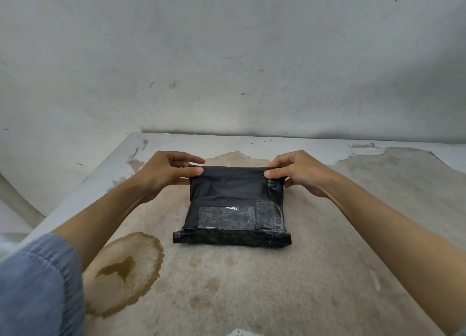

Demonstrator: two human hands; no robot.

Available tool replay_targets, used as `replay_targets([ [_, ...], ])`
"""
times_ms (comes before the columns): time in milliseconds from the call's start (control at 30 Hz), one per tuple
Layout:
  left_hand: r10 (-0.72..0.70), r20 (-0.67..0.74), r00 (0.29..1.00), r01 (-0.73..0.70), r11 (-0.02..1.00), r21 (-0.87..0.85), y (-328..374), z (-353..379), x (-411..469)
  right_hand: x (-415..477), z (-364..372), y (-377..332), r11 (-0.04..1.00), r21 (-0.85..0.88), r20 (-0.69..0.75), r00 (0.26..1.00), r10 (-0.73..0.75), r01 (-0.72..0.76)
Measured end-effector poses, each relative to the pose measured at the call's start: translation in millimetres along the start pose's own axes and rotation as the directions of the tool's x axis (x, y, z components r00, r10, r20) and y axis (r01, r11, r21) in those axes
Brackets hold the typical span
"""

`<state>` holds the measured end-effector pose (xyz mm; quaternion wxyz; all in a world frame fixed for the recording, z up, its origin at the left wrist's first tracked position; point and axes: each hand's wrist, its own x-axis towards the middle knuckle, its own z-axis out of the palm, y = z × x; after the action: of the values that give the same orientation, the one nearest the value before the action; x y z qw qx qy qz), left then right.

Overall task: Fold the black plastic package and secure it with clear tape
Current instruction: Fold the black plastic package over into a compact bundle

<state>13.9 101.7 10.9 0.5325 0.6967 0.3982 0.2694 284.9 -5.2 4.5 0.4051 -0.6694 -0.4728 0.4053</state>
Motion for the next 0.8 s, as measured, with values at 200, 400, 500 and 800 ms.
replay_targets([
  [200, -0.018, 0.085, 0.996, 0.013, 0.999, 0.052, 2.4, -9.9, -0.7, -1.6, -0.1, -1.3, 1.0, -0.001, 0.005, 1.0, -0.01, 0.01],
  [400, -0.072, 0.149, 0.986, 0.049, 0.987, 0.153, 8.1, -9.2, 2.1, -2.5, 0.8, -2.4, 1.0, -0.005, 0.008, 1.0, -0.022, 0.022],
  [500, -0.09, 0.133, 0.987, 0.07, 0.987, 0.147, 8.5, -4.6, 5.3, -3.0, 0.2, -2.7, 1.0, -0.006, 0.007, 1.0, -0.02, 0.02],
  [800, -0.054, 0.137, 0.989, 0.039, 0.993, 0.108, 6.1, -1.0, 9.0, -4.3, -0.2, -4.0, 1.0, -0.012, -0.008, 1.0, -0.012, 0.012],
])
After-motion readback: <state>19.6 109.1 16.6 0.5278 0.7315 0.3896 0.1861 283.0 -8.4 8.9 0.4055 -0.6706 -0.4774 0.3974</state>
